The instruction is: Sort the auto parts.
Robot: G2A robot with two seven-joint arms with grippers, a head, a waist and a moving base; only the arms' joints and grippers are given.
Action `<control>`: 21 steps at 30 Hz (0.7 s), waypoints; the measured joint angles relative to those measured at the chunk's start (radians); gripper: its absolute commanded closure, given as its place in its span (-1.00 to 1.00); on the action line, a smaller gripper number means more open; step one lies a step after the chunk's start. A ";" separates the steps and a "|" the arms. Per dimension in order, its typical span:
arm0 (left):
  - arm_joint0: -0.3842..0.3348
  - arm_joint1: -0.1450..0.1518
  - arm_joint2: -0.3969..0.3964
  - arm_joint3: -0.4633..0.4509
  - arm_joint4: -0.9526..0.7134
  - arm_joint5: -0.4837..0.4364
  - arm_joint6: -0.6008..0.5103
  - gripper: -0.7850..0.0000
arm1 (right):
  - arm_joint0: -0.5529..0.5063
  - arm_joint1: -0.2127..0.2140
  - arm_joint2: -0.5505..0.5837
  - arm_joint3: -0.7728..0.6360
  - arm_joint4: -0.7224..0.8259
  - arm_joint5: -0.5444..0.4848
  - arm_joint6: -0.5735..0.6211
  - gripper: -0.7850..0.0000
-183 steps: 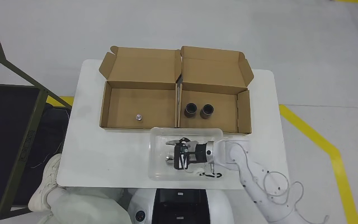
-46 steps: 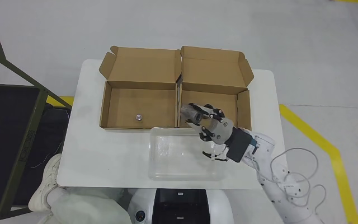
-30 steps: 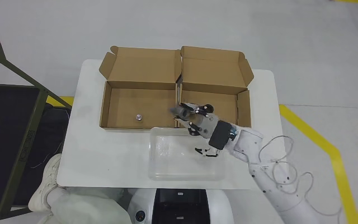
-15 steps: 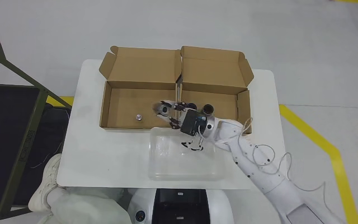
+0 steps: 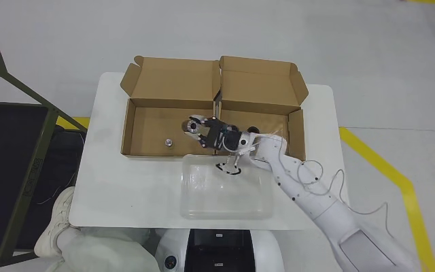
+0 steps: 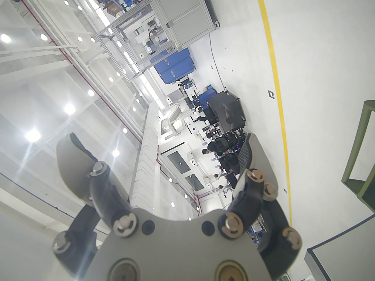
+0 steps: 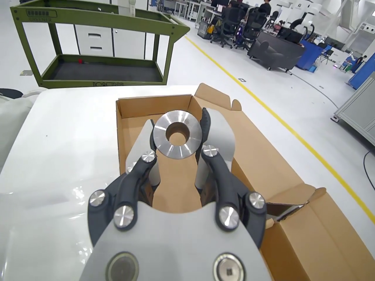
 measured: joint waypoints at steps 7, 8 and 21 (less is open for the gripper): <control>0.000 0.000 0.000 0.000 0.000 0.000 0.000 -1.00 | 0.050 -0.038 -0.043 0.097 0.046 -0.020 0.027 1.00; 0.000 0.000 0.000 0.000 0.000 0.000 0.000 -1.00 | 0.058 -0.045 -0.051 0.112 0.050 -0.027 0.034 1.00; 0.000 0.000 0.000 0.000 0.000 0.000 0.000 -1.00 | 0.177 -0.135 -0.139 0.313 0.093 -0.068 0.154 1.00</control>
